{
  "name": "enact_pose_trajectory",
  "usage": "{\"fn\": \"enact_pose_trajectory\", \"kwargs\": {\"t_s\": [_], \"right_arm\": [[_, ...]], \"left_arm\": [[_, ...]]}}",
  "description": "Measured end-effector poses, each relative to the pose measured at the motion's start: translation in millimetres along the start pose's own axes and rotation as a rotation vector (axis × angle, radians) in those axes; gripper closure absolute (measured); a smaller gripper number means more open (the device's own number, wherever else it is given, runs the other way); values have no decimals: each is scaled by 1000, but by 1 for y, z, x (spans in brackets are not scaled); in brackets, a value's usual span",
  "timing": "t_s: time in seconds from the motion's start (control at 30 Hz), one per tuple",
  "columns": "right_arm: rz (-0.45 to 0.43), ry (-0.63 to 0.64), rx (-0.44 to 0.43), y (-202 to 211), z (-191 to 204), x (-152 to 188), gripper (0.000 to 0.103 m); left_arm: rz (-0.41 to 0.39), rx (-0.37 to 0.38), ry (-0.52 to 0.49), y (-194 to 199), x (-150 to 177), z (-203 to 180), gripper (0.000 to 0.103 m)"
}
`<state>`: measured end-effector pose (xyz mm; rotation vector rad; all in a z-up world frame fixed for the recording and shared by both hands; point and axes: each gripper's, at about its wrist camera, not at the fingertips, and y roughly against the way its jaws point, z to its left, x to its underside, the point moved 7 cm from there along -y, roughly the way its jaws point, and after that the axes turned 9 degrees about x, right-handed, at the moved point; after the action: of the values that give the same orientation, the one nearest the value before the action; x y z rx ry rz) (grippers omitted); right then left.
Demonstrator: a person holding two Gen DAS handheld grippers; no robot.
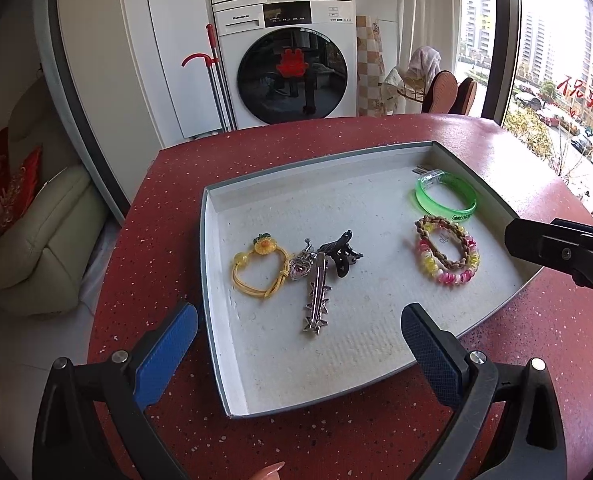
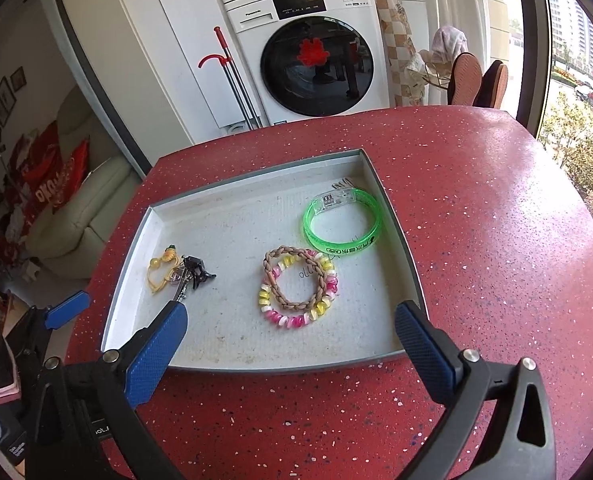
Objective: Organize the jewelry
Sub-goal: 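Withdraw both open tools from the tray toward the coil hair tie and heart pendant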
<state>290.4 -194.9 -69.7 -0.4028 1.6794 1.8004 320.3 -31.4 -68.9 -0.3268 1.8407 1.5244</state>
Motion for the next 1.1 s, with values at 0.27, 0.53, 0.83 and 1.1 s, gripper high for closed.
{"fn": "enact_pose_trajectory", "kwargs": {"t_s": [0.27,0.53,0.83,1.1], "right_arm": [[10,27,2,16,2,15,0],[45,23,-5,33,-5,49,0],[59,54,3,60,-11,100,0],[84,126,31,77,-17,150,0]], "left_arm": [[-9,-32,-12,18,12,-1,0],[-1,-28,-26,35,31,-8,0],[7,12,-25,46,58,-20,0],[55,149,-51,46,81,-39,0]]}}
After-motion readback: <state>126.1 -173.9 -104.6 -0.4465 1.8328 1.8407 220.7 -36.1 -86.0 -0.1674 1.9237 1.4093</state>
